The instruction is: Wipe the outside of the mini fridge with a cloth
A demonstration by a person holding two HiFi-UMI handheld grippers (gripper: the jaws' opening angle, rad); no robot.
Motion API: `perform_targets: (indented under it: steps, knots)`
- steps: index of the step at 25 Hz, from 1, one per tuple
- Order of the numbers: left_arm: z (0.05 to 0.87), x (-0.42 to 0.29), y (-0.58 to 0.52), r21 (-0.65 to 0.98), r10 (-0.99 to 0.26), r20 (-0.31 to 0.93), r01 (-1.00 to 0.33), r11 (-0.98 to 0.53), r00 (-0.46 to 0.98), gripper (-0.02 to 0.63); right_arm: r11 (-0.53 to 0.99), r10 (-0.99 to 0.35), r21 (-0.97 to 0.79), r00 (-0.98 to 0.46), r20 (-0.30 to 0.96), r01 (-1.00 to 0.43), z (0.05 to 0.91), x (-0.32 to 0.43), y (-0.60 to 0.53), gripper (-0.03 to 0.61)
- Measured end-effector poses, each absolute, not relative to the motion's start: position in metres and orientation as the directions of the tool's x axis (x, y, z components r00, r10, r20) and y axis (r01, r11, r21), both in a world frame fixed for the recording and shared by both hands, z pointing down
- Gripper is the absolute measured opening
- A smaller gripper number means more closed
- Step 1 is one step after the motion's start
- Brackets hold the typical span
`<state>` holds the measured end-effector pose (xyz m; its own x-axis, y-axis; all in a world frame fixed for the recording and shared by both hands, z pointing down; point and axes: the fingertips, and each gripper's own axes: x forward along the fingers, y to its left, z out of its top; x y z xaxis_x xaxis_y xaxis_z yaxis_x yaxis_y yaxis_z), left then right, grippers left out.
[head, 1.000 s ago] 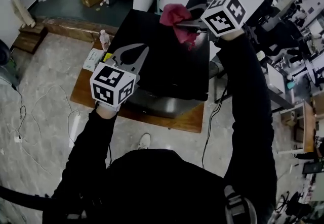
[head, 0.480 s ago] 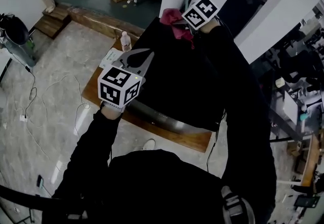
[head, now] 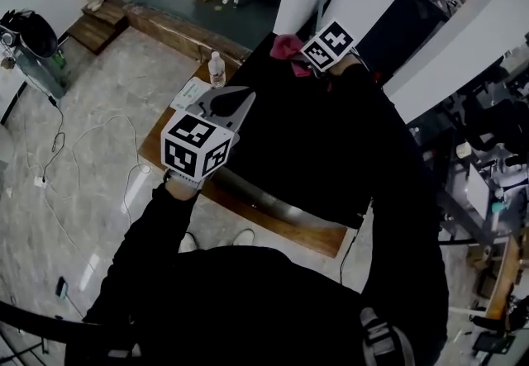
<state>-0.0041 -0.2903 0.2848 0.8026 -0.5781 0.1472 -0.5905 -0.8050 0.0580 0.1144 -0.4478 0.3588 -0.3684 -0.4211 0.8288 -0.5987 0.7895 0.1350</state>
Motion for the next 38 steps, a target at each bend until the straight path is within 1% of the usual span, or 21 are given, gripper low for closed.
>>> perform_targets:
  steps: [5,17,23,27,29,31,34,36,38]
  knots:
    - [0.279,-0.022,-0.286,0.072,-0.537,0.138,-0.549,-0.832,0.832,0.006,0.793,-0.375,0.072,-0.392,0.84,-0.604,0.356,0.088,-0.414,0.084]
    - [0.279,-0.081,-0.234,0.099,-0.431,0.115,-0.442,-0.891,0.895,0.006,0.805,-0.332,0.056,-0.37,0.868,-0.591,0.356,0.0,-0.28,0.084]
    - [0.281,-0.114,-0.207,0.096,-0.384,0.117,-0.395,-0.914,0.916,0.006,0.793,-0.29,-0.01,-0.392,0.873,-0.609,0.357,-0.042,-0.222,0.084]
    - [0.285,-0.137,-0.19,0.089,-0.345,0.116,-0.356,-0.93,0.931,0.006,0.784,-0.236,-0.076,-0.41,0.881,-0.616,0.36,-0.07,-0.185,0.084]
    - [0.286,-0.145,-0.183,0.076,-0.322,0.117,-0.332,-0.94,0.94,0.006,0.782,-0.237,-0.076,-0.409,0.881,-0.618,0.358,-0.082,-0.17,0.085]
    - [0.287,-0.151,-0.177,0.071,-0.304,0.112,-0.313,-0.947,0.946,0.006,0.773,-0.286,-0.054,-0.424,0.859,-0.632,0.349,-0.091,-0.158,0.086]
    - [0.287,-0.162,-0.168,0.078,-0.289,0.095,-0.296,-0.952,0.953,0.006,0.735,-0.431,-0.016,-0.486,0.76,-0.677,0.317,-0.107,-0.147,0.087]
    - [0.284,-0.171,-0.159,0.079,-0.29,0.071,-0.296,-0.952,0.954,0.006,0.693,-0.556,0.011,-0.524,0.645,-0.721,0.291,-0.115,-0.14,0.091]
    - [0.276,-0.177,-0.145,0.065,-0.308,0.039,-0.31,-0.949,0.951,0.006,0.636,-0.671,0.004,-0.551,0.496,-0.772,0.267,-0.115,-0.127,0.092]
